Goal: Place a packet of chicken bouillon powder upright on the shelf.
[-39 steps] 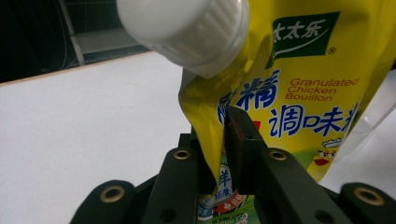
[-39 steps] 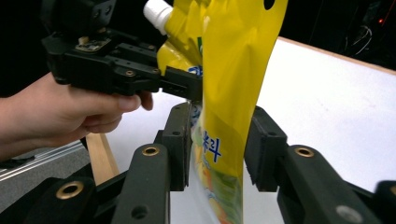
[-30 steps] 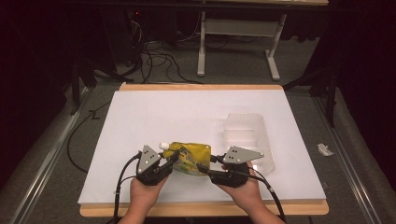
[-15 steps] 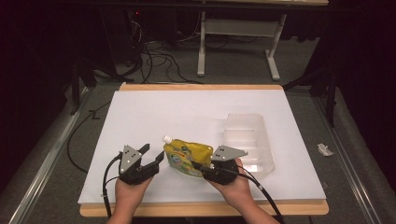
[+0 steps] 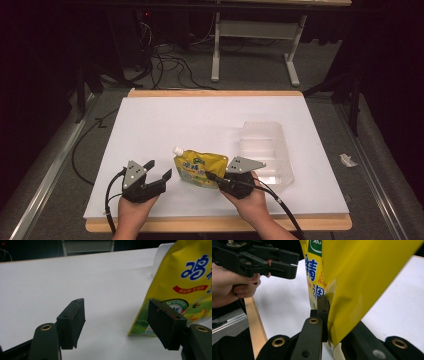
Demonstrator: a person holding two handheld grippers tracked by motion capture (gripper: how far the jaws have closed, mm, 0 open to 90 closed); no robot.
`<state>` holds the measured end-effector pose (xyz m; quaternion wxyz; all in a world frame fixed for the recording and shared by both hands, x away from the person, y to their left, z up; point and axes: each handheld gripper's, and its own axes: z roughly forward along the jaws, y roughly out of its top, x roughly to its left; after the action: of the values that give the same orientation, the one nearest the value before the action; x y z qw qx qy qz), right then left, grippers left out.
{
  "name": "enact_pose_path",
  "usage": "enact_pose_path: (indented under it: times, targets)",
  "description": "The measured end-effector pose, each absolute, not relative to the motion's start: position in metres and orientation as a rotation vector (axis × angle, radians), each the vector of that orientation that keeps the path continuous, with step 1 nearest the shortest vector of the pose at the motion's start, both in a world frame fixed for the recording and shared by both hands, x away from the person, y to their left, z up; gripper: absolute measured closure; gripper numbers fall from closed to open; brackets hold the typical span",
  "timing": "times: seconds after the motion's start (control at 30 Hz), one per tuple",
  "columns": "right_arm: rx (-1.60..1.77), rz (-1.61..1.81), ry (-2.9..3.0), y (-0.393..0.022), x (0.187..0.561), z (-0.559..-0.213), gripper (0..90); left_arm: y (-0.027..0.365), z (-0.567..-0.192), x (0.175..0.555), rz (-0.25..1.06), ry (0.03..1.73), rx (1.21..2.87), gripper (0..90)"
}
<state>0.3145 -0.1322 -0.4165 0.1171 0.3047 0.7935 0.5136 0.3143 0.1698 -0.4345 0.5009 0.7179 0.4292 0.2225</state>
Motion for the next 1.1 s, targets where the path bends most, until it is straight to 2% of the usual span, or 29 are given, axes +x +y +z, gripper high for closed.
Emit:
enact_pose_path:
  times: [0.13, 1.1]
  targets:
    - [0.878, 1.522, 2.318, -0.134, 0.312, -0.413, 90.0, 0.169, -0.439, 0.313, 0.598, 1.000, 1.784, 30.0]
    - [0.906, 1.674, 2.172, -0.175, 0.311, -0.380, 90.0, 0.174, -0.447, 0.318, 0.596, 1.008, 1.797, 28.9]
